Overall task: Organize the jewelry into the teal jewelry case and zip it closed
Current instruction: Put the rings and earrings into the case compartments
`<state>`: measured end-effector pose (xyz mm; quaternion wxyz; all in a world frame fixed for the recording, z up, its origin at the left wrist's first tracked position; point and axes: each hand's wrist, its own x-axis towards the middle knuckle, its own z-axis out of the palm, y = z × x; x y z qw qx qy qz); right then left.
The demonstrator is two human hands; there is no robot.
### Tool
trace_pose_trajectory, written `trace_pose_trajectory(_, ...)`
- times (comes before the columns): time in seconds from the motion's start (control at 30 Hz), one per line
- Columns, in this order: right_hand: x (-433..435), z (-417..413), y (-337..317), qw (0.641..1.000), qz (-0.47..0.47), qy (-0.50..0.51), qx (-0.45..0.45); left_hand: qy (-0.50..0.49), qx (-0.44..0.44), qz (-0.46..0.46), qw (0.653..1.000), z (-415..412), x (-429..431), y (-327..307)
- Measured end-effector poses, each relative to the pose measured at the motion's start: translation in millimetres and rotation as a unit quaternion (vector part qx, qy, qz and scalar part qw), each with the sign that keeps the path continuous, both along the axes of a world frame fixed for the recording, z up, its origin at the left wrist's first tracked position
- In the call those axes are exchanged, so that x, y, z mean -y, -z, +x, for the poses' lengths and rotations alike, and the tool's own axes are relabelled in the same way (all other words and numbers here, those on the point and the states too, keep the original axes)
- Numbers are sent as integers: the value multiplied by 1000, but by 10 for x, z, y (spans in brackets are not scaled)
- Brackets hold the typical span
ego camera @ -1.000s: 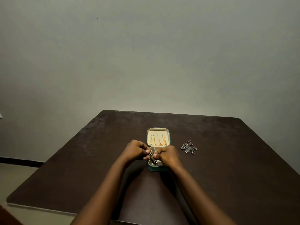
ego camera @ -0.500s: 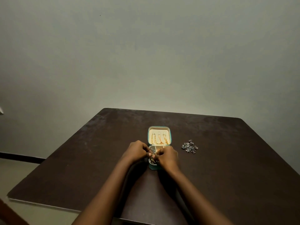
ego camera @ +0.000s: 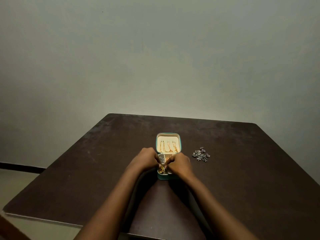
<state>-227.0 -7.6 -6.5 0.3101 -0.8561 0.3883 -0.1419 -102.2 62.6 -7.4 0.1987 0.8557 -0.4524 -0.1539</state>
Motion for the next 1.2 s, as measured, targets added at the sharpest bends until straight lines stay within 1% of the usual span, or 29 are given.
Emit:
trace_pose_trajectory(0.13,-44,24,-20,997,-17,-48,-51,3,16,19,1000,-6,27,-6)
trace_pose_trajectory(0.27,-42,54,-64,992,-16,-90,-83,-2,36,39,999,-20,41,-35)
trace_pose_trajectory(0.33,-17,32,-89,991,-15,-104,-84,-1,39,35,999,-29,56,-39)
trace_pose_trajectory(0.43,33,-31,-88,997,-7,-72,-39,-1,25,4,1000,-37,102,-59)
trace_pose_trajectory(0.53,121,-113,-68,999,19,-34,8,5,12,-47,999,-126,203,-91)
trace_pose_trajectory(0.6,221,-173,-58,999,20,-12,22,12,-3,-75,997,-232,309,-100)
trace_pose_trajectory(0.7,457,-294,-36,999,27,25,29,35,1,-89,995,-382,524,-99)
trace_pose_trajectory(0.87,882,-546,36,994,39,97,37,48,31,-98,994,-537,847,-66)
trace_pose_trajectory(1.03,1220,-734,124,984,47,162,53,43,51,-75,995,-474,1069,-9)
trace_pose_trajectory(1.2,1375,-788,213,980,37,178,81,66,58,-40,995,-489,1223,45)
